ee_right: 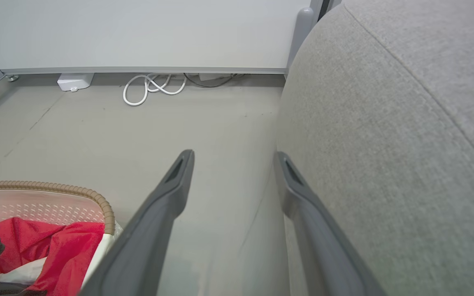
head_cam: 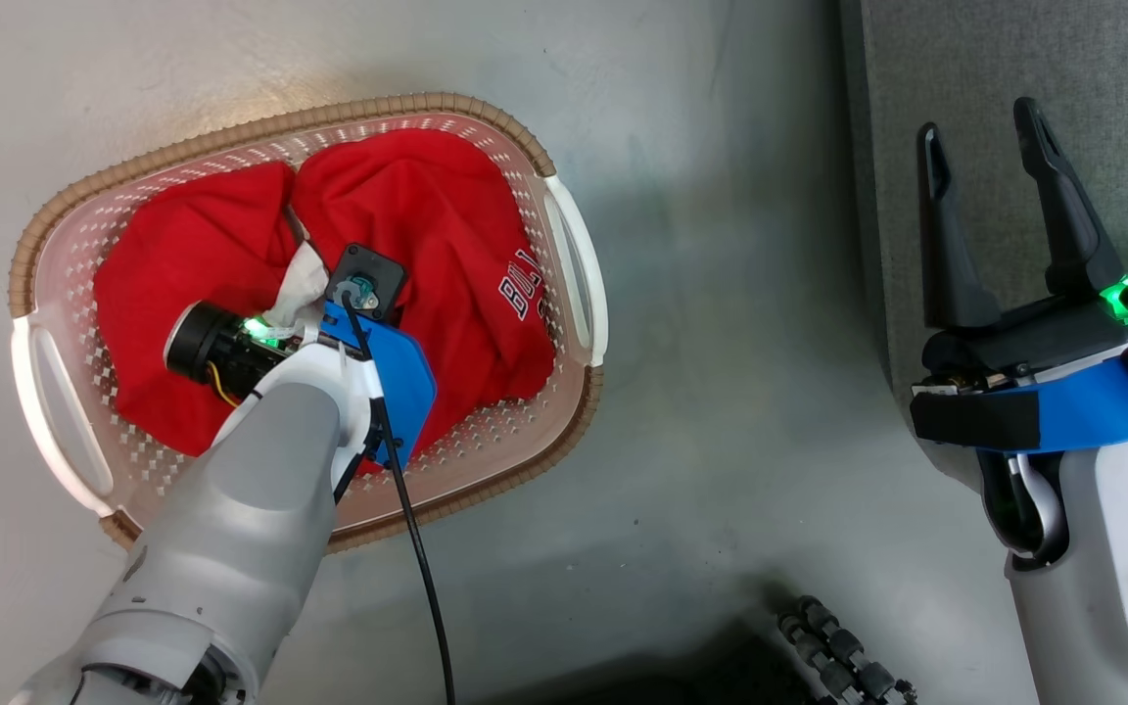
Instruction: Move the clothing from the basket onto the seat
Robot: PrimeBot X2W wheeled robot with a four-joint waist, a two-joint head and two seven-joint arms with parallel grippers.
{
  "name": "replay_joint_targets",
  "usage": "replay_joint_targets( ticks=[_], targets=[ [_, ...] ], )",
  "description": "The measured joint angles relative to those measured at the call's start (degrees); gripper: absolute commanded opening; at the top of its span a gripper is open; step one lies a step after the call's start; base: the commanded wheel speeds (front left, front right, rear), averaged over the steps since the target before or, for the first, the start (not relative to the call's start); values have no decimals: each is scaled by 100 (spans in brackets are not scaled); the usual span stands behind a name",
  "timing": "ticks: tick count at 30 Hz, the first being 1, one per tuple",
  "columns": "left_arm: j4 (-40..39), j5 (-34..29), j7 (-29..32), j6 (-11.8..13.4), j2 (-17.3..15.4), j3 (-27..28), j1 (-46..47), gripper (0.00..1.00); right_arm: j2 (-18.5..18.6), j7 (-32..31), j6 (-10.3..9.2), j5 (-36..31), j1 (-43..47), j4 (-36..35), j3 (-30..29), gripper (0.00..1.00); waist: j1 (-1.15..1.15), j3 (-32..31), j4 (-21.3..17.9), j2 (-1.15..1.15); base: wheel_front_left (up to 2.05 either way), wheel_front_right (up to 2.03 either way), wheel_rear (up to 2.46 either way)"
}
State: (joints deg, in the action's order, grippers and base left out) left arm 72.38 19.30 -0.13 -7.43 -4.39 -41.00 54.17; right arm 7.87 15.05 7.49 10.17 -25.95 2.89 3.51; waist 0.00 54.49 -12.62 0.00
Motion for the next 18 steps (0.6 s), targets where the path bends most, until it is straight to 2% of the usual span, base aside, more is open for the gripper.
replay_joint_targets(
  ticks=[9,18],
  targets=[
    [-92,266,-474,0,31,-404,-2,0,27,0,0,-16,-12,40,-63,100,0,-224,107,0,0,0,0],
    [-343,642,-1272,0,105,-726,-125,0,88,-1,0,-44,68,131,-53,100,-1,-850,343,0,0,0,0]
  ],
)
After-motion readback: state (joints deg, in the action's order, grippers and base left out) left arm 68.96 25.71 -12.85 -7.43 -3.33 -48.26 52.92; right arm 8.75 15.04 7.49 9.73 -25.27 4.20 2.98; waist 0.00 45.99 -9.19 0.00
